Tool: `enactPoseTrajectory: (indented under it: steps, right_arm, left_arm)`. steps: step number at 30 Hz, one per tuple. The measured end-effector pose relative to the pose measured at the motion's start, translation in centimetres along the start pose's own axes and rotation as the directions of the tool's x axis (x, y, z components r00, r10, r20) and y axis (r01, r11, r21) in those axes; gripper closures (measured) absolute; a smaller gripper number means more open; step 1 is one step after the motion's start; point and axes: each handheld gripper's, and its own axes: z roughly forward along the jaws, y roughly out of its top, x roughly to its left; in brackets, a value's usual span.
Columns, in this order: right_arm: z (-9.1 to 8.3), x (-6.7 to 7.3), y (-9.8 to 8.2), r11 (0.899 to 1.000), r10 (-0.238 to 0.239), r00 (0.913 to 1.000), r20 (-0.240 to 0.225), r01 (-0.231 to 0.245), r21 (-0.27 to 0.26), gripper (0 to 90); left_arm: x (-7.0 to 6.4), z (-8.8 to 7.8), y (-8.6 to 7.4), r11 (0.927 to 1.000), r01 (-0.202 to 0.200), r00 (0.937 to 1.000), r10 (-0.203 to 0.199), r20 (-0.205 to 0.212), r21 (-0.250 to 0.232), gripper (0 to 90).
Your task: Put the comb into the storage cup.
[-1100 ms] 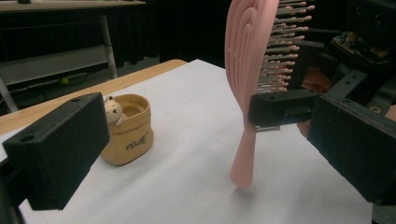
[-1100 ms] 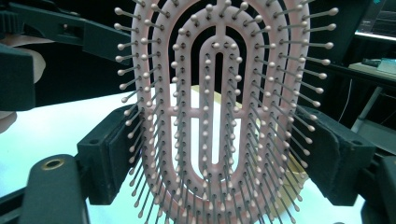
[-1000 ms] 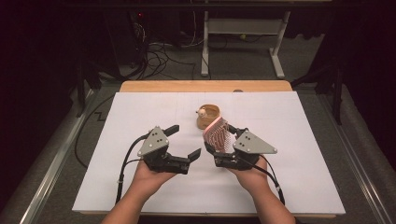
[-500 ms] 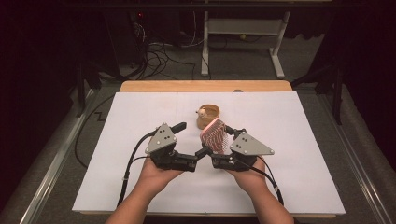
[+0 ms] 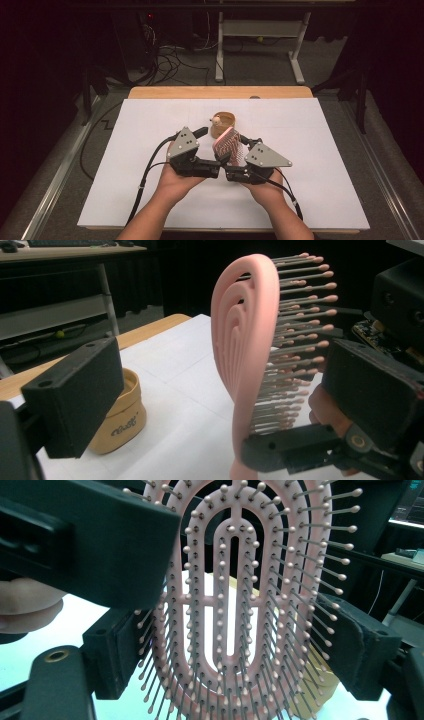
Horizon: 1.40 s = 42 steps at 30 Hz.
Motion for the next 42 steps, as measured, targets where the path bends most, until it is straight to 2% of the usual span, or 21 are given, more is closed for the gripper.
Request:
enactPoseTrajectory:
  steps: [6, 8, 20, 25, 30, 37, 42]
  right_arm:
    - [0.03, 0.13, 0.05, 1.000, -0.002, 1.0000, -0.002, 0.002, 0.000, 19.8]
    - [0.06, 0.16, 0.04, 1.000, -0.005, 1.0000, -0.003, 0.005, 0.001, 19.8]
    - [0.17, 0.21, 0.01, 1.000, -0.005, 1.0000, 0.002, 0.005, 0.000, 19.8]
    - [0.19, 0.27, 0.01, 1.000, -0.007, 1.0000, 0.005, 0.007, 0.001, 19.8]
    - [0.21, 0.30, 0.01, 1.000, -0.007, 1.0000, 0.006, 0.007, 0.000, 19.8]
    - [0.23, 0.48, 0.04, 1.000, -0.017, 0.9999, 0.004, 0.017, -0.002, 19.8]
    - [0.23, 0.54, 0.09, 1.000, -0.016, 0.9999, 0.006, 0.016, -0.002, 19.8]
  left_arm:
    - [-0.17, 0.37, 0.26, 1.0000, -0.006, 1.0000, 0.006, -0.004, 0.002, 10.3]
    - [-0.17, 0.44, 0.30, 1.0000, -0.006, 1.0000, 0.006, -0.003, 0.005, 14.9]
    - [-0.27, 1.01, 0.47, 0.9993, -0.006, 1.0000, 0.006, -0.003, 0.037, 22.9]
    - [-0.38, 0.93, 0.48, 0.9995, -0.013, 0.9999, 0.013, 0.005, 0.027, 29.4]
    - [-0.38, 0.90, 0.49, 0.9995, -0.011, 0.9999, 0.010, 0.011, 0.029, 32.0]
    - [-0.61, 0.89, 0.47, 0.9991, -0.026, 0.9996, 0.026, 0.006, 0.033, 45.6]
    - [-0.94, 0.85, 0.44, 0.9982, -0.050, 0.9986, 0.050, 0.018, 0.031, 56.1]
